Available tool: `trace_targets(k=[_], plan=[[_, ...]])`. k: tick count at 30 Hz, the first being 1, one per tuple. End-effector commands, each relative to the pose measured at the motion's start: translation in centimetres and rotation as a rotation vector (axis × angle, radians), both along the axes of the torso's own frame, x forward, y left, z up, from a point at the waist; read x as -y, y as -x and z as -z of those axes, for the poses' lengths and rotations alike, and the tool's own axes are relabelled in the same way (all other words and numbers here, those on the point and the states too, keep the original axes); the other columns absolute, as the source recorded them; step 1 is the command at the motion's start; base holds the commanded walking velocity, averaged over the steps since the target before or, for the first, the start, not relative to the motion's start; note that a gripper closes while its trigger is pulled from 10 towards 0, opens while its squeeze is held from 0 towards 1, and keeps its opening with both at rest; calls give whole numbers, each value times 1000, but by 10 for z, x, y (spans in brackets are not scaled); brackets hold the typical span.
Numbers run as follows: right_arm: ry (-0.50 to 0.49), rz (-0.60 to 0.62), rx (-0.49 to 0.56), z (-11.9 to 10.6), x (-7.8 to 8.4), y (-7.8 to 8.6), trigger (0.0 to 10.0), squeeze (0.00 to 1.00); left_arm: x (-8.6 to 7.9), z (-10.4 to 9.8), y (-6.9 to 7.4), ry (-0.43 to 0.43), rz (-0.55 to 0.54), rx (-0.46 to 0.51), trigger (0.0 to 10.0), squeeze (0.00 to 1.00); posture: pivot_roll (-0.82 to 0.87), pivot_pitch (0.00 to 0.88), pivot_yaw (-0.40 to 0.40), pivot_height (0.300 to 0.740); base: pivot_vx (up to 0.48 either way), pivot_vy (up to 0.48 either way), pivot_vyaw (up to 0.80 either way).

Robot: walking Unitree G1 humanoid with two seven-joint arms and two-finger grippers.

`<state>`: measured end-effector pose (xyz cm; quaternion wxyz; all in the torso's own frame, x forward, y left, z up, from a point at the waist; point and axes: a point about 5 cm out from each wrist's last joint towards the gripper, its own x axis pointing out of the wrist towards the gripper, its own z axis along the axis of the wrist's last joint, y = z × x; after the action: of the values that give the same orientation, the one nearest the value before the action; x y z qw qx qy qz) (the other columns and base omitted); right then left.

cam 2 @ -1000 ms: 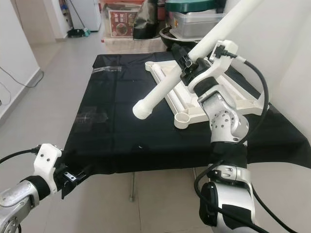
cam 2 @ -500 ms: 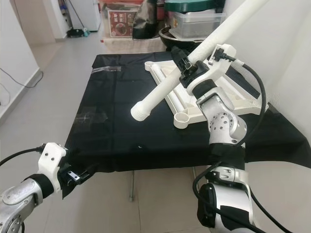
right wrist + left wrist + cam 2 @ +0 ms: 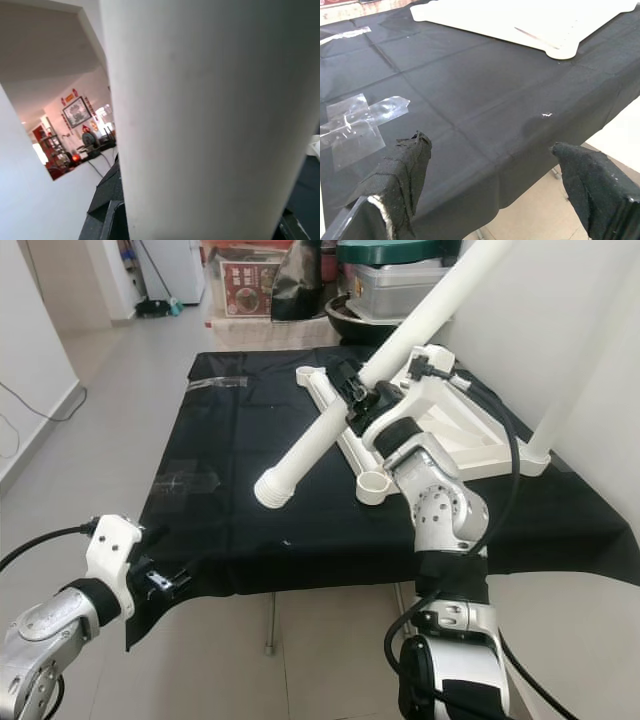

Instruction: Building children table

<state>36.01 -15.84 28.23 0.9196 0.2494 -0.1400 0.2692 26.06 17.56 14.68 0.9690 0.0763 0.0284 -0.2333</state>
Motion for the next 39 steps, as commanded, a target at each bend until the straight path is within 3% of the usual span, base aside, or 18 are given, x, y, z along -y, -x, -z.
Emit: trace_targets(k=[1, 8, 12, 18, 22, 24, 25, 29, 39], plan=[[28, 27, 25, -4, 0, 0, 0, 0, 2, 5, 1, -6, 4, -8, 10000, 0, 20, 0, -17, 740, 0, 0, 0], [49, 37, 27, -3, 0, 0, 0, 0, 1, 6, 1, -18, -10, 3, 10000, 0, 21, 0, -23, 740, 0, 0, 0], [99, 42, 27, 2, -9, 2, 0, 0, 2, 5, 0, 2, -56, 28, 10000, 0, 28, 0, -26, 740, 0, 0, 0], [67, 5, 27, 1, -21, 6, 0, 0, 1, -2, -4, 15, -34, 54, 10000, 0, 29, 0, -23, 740, 0, 0, 0], [64, -95, 39, 2, -43, 16, 0, 0, 3, -5, -7, -17, 57, 53, 10000, 0, 30, 0, -22, 740, 0, 0, 0], [63, -175, 51, 3, -67, 24, 0, 0, 11, -4, -14, -60, 154, 29, 10000, 0, 19, 0, -6, 740, 0, 0, 0], [63, -175, 51, 3, -67, 24, 0, 0, 11, -4, -14, -60, 154, 29, 10000, 0, 19, 0, -6, 740, 0, 0, 0], [59, -267, 77, 0, -91, 35, 0, 0, 20, -7, -25, -62, 219, 28, 10000, 0, 14, 0, 6, 740, 0, 0, 0], [91, -365, 113, 2, -112, 51, 0, 0, 22, -8, -37, -101, 231, 45, 10000, 0, 2, 0, 15, 740, 0, 0, 0]])
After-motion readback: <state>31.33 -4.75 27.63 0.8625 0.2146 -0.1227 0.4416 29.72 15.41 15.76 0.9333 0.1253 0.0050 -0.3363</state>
